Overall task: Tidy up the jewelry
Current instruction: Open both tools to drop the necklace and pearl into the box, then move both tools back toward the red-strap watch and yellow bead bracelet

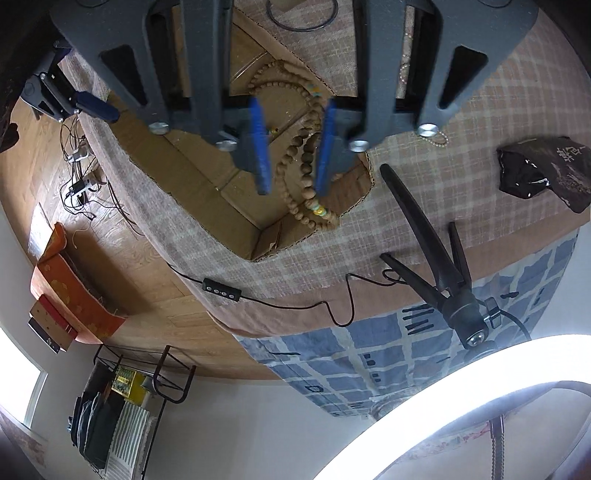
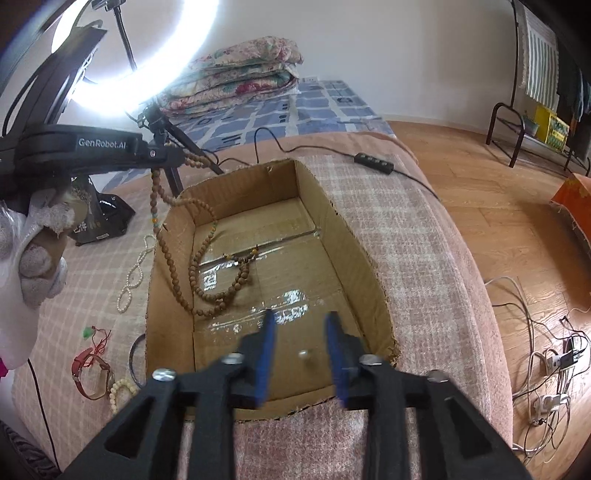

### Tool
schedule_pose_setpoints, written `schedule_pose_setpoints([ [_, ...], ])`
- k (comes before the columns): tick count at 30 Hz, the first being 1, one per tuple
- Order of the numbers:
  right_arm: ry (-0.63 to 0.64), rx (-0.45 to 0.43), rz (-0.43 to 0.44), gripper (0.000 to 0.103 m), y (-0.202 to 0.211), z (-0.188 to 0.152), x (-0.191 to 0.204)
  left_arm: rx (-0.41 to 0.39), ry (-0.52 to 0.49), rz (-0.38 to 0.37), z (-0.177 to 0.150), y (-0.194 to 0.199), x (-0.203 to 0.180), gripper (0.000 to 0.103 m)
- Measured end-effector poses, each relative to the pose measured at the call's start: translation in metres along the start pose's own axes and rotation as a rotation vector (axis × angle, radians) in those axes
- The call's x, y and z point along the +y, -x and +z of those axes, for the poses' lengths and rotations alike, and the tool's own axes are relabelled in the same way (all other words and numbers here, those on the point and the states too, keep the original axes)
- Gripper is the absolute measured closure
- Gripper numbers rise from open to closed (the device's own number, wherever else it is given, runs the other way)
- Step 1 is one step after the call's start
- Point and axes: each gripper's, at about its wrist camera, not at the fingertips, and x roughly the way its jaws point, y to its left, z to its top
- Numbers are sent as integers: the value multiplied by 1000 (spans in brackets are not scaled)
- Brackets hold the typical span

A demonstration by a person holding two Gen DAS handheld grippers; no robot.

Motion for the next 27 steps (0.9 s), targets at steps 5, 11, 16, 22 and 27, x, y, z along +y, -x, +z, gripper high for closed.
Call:
schedule_pose_setpoints([
  [5,4,-26,-5,28,7,2,4,-26,-35,17,-5,9,-2,47],
  [11,18,-33,-17,19,16,1,13,-33,-34,17,-11,23,1,47],
  [16,21,-51,-21,17,30,-1,19,-45,-26,22,-15,41,4,47],
  [22,9,-72,-34,15,48,-1,23,-65,-23,28,-23,68,12,47],
  [27,-3,-92,-44,13,66,-4,30,-84,-7,30,-33,97,25,47],
])
